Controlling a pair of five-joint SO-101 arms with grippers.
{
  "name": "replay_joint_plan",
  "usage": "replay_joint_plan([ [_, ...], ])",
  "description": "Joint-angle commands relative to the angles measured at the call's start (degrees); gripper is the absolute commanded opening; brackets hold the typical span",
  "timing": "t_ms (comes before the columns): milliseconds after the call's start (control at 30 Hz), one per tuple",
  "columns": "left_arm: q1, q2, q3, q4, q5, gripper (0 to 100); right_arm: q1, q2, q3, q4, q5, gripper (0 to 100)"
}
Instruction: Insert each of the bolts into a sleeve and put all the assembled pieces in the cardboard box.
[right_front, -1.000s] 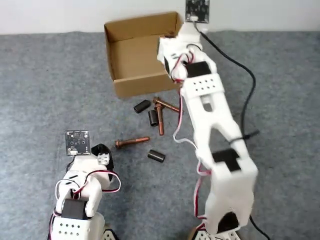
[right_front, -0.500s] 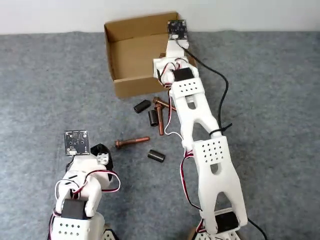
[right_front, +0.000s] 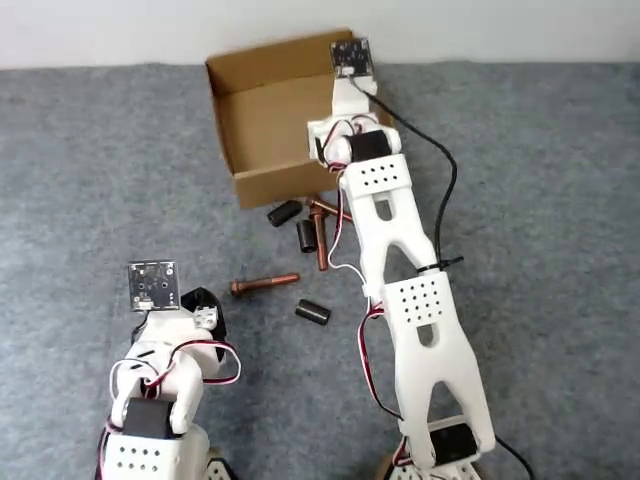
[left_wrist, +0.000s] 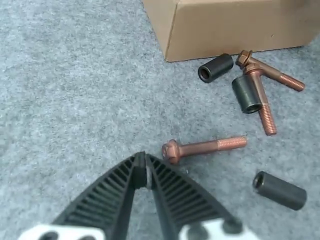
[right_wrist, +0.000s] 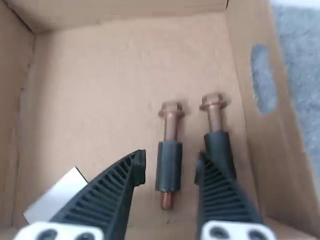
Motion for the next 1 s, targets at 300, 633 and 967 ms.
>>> replay_joint_plan([
  [300, -5.19, -0.18, -0.22, -3.08, 0.53, 0, -4.18, -7.16, -14.68, 17.63, 0.26, 0.9],
  [633, -5.19, -0.18, -0.22, -3.08, 0.53, 0, -6.55, -10.68, -14.77, 37.76, 0.35, 0.9],
  [967, -5.36, -0.18, -0.22, -3.08, 0.53, 0, -10.07, -17.8, -8.0, 40.13, 0.44, 0.8],
])
